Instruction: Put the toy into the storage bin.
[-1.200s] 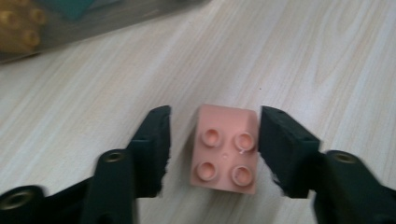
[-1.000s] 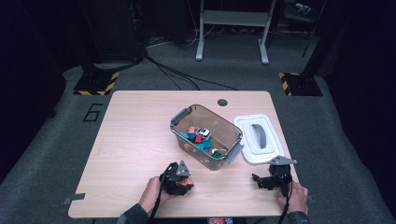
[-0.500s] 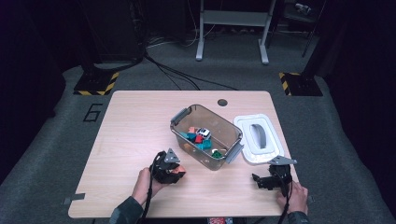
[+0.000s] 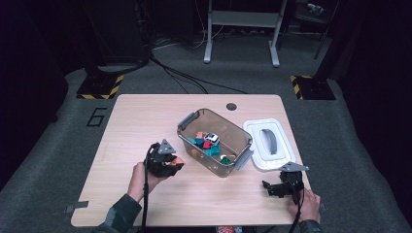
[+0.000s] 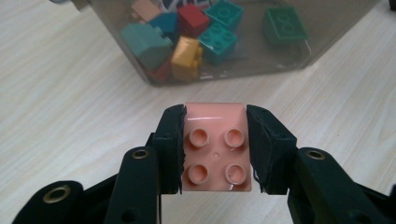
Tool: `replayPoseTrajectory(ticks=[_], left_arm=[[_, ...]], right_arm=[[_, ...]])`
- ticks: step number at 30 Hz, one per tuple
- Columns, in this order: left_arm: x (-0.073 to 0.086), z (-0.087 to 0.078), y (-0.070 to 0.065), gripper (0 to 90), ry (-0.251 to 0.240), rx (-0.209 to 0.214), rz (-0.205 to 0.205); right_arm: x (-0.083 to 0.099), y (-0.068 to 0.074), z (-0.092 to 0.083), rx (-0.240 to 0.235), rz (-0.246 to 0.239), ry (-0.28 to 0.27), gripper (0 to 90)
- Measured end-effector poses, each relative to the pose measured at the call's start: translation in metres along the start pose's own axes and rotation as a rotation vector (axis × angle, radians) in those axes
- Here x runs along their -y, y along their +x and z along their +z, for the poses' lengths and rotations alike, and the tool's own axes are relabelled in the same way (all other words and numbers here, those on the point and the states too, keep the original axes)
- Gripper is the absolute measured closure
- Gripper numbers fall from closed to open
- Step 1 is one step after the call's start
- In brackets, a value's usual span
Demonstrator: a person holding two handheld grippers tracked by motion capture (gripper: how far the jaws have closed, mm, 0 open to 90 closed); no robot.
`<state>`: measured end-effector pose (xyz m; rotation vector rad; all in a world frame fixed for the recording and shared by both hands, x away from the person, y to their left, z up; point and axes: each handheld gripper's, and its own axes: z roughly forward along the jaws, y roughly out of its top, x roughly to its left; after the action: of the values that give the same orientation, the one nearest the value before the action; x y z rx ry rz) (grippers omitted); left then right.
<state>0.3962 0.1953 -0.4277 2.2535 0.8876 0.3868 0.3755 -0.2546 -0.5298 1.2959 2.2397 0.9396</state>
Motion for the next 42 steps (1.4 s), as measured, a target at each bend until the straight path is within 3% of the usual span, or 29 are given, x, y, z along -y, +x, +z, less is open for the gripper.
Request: replayPoseTrajectory(ticks=[11, 18, 23, 30, 36, 42], left_arm=[[-0.027, -0.021, 0.013, 59.1, -0.034, -0.025, 0.002], [-0.049, -0.038, 0.017, 59.1, -0.057, -0.047, 0.028], [-0.07, -0.043, 0.013, 59.1, -0.07, -0.055, 0.072], [-0.097, -0.029, 0.005, 59.0, -0.081, -0.029, 0.114], [-0.113, -0.011, -0.004, 58.9, -0.086, 0.017, 0.115], [-0.121, 0.013, -0.016, 58.9, -0.048, 0.058, 0.121]], right_arm=[[0.0, 0.0, 0.0, 0.0, 0.0, 0.0, 0.0], [0.0, 0.0, 0.0, 0.0, 0.0, 0.0, 0.0], [0.0, 0.0, 0.0, 0.0, 0.0, 0.0, 0.0], [0.0, 0.0, 0.0, 0.002, -0.001, 0.0, 0.0], [0.0, 0.0, 0.0, 0.0, 0.0, 0.0, 0.0], [0.0, 0.0, 0.0, 0.0, 0.0, 0.0, 0.0]])
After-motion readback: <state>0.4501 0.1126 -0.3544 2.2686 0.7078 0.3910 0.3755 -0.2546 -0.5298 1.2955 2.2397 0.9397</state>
